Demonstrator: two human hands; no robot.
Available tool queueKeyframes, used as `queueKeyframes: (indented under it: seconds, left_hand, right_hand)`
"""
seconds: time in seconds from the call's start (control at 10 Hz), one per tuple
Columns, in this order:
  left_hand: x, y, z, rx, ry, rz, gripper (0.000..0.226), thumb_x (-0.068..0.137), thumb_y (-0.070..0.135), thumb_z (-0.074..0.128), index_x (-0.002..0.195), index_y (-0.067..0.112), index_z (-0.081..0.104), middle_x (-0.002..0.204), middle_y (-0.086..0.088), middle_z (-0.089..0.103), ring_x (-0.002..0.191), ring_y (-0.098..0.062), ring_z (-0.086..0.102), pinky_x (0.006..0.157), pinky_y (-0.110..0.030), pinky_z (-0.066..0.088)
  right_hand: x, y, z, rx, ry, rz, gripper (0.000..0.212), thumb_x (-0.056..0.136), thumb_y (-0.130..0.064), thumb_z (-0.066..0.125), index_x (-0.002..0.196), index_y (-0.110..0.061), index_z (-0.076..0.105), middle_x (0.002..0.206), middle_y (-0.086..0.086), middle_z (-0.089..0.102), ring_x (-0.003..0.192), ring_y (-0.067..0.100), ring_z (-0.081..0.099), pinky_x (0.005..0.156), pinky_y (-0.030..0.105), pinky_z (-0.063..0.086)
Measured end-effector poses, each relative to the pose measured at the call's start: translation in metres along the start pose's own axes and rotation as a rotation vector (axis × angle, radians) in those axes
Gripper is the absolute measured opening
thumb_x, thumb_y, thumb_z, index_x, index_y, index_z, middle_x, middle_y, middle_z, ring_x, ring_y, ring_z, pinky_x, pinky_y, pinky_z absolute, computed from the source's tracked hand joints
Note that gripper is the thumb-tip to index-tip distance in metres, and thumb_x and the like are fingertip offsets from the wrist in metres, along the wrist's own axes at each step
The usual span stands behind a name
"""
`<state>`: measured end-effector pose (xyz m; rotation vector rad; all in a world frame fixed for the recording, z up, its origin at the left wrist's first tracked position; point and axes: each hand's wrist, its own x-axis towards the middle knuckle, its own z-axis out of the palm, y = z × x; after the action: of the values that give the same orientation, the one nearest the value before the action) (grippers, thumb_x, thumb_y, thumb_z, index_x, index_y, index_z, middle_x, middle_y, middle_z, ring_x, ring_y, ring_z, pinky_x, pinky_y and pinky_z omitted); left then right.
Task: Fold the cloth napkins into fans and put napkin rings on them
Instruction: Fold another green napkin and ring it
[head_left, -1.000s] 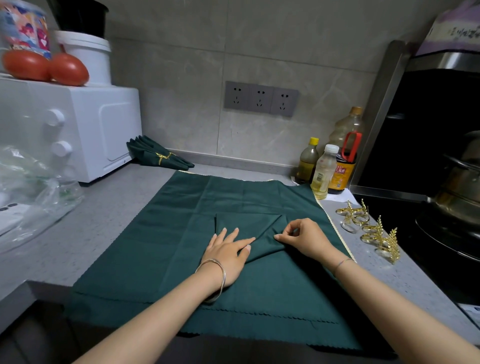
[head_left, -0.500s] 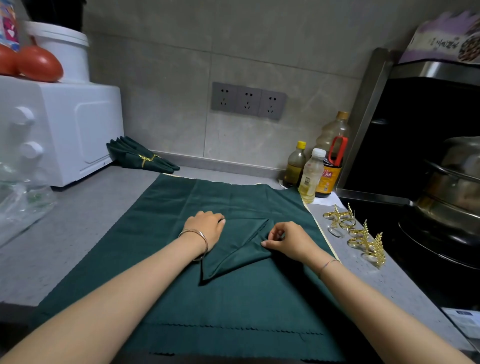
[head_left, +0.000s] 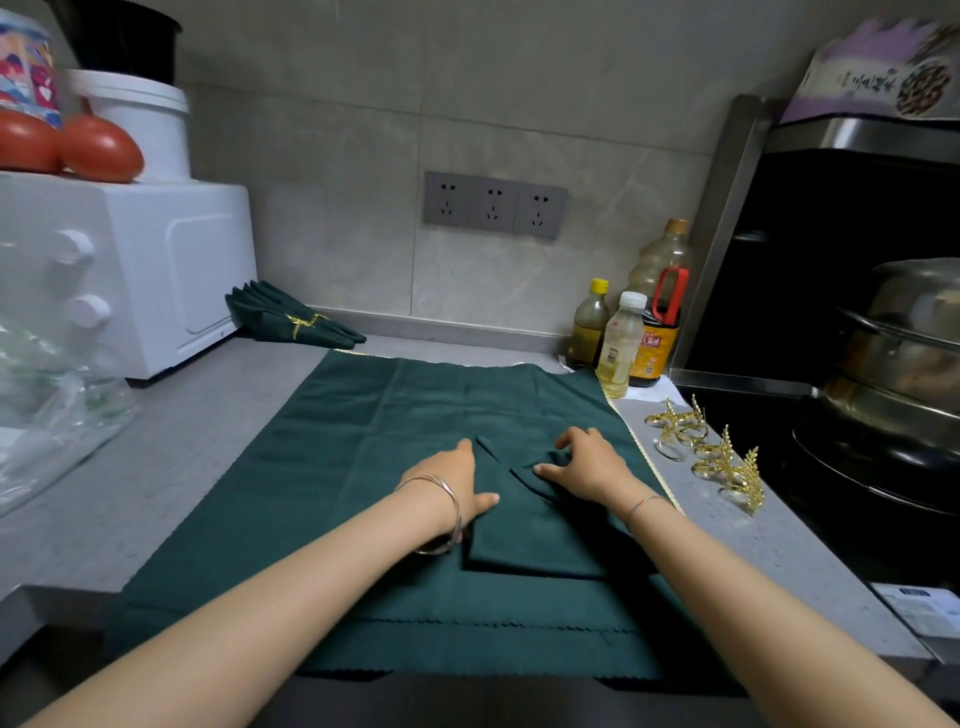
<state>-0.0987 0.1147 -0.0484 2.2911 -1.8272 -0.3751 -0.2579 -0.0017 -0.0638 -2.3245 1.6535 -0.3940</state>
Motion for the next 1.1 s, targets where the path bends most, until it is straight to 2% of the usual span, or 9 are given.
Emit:
queueKeyframes:
  seconds: [0.1,0.2,0.3,0.4,0.5,0.6,0.7,0.8,1.1]
  left_hand:
    - [-0.008,0.011,0.003,0.096,0.006,0.002,0.067,0.092,0.051,0.050,0.140,0.009,0.028,0.126,-0.010,0.058,0.115,-0.028,0.057,0.093,-0.035,0.046]
    - [-0.008,0.019,0.006,0.260,0.240,0.120,0.056,0.098,0.050,0.036,0.142,0.015,0.033,0.135,-0.007,0.046,0.125,-0.025,0.042,0.099,-0.035,0.034]
    - [0.000,0.023,0.015,0.247,0.210,0.319,0.051,0.102,0.041,0.025,0.149,0.020,0.026,0.153,-0.002,0.027,0.141,-0.022,0.019,0.116,-0.037,0.011]
    - [0.007,0.019,0.028,0.240,0.063,0.339,0.053,0.103,0.039,0.018,0.152,0.019,0.016,0.159,0.006,0.014,0.147,-0.018,0.001,0.119,-0.040,-0.006]
    - [0.009,0.013,0.039,0.184,0.028,0.309,0.053,0.103,0.038,0.016,0.153,0.020,0.011,0.160,0.008,0.010,0.148,-0.015,-0.001,0.119,-0.039,-0.008]
    - [0.009,0.010,0.042,0.145,0.000,0.295,0.054,0.103,0.039,0.017,0.153,0.023,0.005,0.160,0.010,0.005,0.147,-0.014,-0.003,0.119,-0.038,-0.008]
    - [0.009,0.010,0.042,0.136,-0.006,0.292,0.054,0.103,0.039,0.017,0.153,0.024,0.003,0.160,0.010,0.002,0.147,-0.013,-0.004,0.119,-0.038,-0.008]
    - [0.011,0.009,0.045,0.131,-0.006,0.293,0.055,0.103,0.040,0.016,0.153,0.024,0.002,0.160,0.011,0.001,0.147,-0.013,-0.005,0.119,-0.038,-0.008]
    - [0.012,0.008,0.047,0.113,-0.014,0.294,0.054,0.103,0.039,0.015,0.153,0.024,0.001,0.160,0.011,0.000,0.147,-0.012,-0.006,0.119,-0.037,-0.010]
  right_hand:
    - [-0.005,0.000,0.007,0.012,0.008,0.031,0.058,0.085,-0.051,0.061,0.129,-0.018,0.046,0.134,0.007,0.043,0.128,0.026,0.038,0.101,0.037,0.037]
    - [-0.010,0.002,0.016,0.037,0.041,0.021,0.056,0.089,-0.052,0.055,0.133,-0.019,0.043,0.138,0.006,0.040,0.131,0.026,0.031,0.104,0.036,0.031]
    - [-0.012,0.006,0.022,0.065,0.068,0.002,0.054,0.090,-0.052,0.052,0.133,-0.020,0.044,0.139,0.004,0.041,0.131,0.025,0.030,0.105,0.035,0.028]
    - [-0.013,0.010,0.026,0.093,0.100,-0.003,0.050,0.090,-0.051,0.053,0.130,-0.022,0.048,0.137,0.001,0.044,0.129,0.023,0.032,0.105,0.033,0.027]
    - [-0.015,0.012,0.029,0.153,0.158,-0.044,0.045,0.089,-0.046,0.058,0.124,-0.020,0.052,0.130,0.000,0.050,0.126,0.022,0.037,0.103,0.032,0.030]
    - [-0.021,0.015,0.022,0.361,0.155,-0.131,0.036,0.088,-0.030,0.065,0.120,-0.017,0.056,0.123,-0.001,0.057,0.116,0.015,0.051,0.099,0.025,0.038]
    - [-0.035,0.023,0.010,0.429,0.095,-0.281,0.026,0.091,-0.019,0.060,0.117,-0.021,0.064,0.117,-0.011,0.062,0.107,0.005,0.058,0.099,0.026,0.044]
    - [-0.057,0.036,0.000,0.326,-0.021,-0.363,0.027,0.097,-0.023,0.050,0.121,-0.023,0.064,0.123,-0.017,0.061,0.116,-0.005,0.052,0.100,0.010,0.036]
    - [-0.121,0.079,-0.021,0.255,-0.047,-0.395,0.037,0.091,-0.044,0.046,0.127,-0.041,0.055,0.127,-0.034,0.052,0.120,-0.018,0.041,0.099,0.002,0.030]
